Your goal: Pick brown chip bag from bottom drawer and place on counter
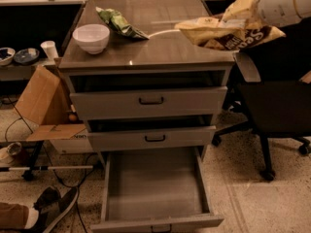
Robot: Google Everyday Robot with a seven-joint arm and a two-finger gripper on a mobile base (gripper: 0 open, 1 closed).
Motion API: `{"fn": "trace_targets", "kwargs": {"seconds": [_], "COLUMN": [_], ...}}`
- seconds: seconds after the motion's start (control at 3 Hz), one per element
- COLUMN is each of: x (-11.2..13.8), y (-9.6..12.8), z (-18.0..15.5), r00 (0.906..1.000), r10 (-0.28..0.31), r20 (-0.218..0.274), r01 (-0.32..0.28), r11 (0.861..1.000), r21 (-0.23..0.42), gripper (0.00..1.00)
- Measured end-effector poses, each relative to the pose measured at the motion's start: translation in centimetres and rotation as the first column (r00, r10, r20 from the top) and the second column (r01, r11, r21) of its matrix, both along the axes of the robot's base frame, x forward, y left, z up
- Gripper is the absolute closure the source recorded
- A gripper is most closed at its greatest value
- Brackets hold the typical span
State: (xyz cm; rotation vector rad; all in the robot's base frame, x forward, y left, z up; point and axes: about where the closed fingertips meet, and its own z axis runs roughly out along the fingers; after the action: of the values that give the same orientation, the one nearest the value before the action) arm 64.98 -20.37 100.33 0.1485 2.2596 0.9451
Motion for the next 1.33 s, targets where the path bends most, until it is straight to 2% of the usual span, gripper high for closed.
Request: {"fn": "trace_targets", "kwargs": {"seconds": [0.33, 0.67, 1.0, 1.33], "x": [1.9, 3.8, 6.5, 10.1], "y": [2.5, 5.3, 8.3, 11.1], "z": [4.5, 6.7, 6.4, 3.7], "r00": [0.9977, 0.9917, 0.9813, 0.9702], "r10": [0.024, 0.081, 0.161, 0.225], "r20": [0.064, 0.1, 0.105, 0.089], "r01": [-0.025, -0.084, -0.166, -0.232], "r11": [1.0, 0.996, 0.985, 0.97], "r21": [0.016, 0.028, 0.041, 0.075], "gripper": [1.0, 1.0, 1.0, 1.0]}}
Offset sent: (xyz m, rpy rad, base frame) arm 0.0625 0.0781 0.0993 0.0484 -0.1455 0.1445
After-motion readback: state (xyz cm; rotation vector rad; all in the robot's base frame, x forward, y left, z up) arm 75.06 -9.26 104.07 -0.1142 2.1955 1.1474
